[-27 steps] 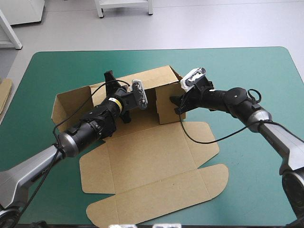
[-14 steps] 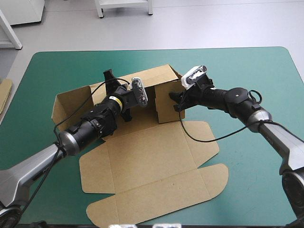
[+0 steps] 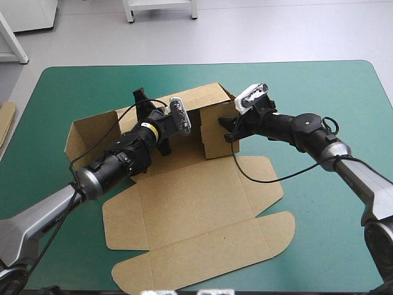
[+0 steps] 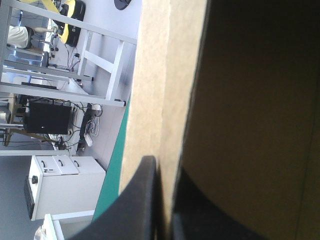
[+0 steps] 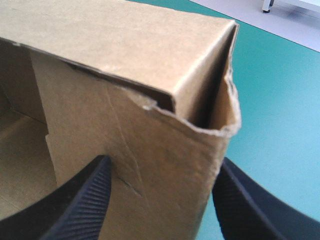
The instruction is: Fold the box
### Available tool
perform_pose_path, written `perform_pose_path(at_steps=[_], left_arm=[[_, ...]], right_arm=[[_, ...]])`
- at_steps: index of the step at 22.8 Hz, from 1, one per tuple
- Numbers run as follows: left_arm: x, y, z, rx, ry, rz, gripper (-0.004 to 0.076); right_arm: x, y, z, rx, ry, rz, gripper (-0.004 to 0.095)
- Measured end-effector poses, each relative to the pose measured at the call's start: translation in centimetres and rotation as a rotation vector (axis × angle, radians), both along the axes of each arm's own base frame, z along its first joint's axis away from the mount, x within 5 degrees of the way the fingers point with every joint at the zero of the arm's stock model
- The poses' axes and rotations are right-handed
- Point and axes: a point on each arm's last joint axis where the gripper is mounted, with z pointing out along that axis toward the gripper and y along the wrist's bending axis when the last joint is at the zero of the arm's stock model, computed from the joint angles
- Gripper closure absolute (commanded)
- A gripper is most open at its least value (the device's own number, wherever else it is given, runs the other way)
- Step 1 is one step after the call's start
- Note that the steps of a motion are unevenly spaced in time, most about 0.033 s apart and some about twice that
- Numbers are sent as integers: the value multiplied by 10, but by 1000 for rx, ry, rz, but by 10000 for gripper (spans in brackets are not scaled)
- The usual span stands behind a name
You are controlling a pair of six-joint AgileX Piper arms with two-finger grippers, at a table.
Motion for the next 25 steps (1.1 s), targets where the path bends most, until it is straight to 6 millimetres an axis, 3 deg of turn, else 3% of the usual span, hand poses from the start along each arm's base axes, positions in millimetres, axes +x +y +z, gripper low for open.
perform_pose_path(at_steps=[7,11,25], left_arm=[[1,0,2,-3,-7,9,732],[1,1,2,-2,-7,12,732],[1,1,2,-8,-7,16,732]], right_arm=[[-1,20,-8,-38,-33,-4,372],[2,28,-15,-59,-41,-53,469],[7,28,-24,-40,-10,-101,520]])
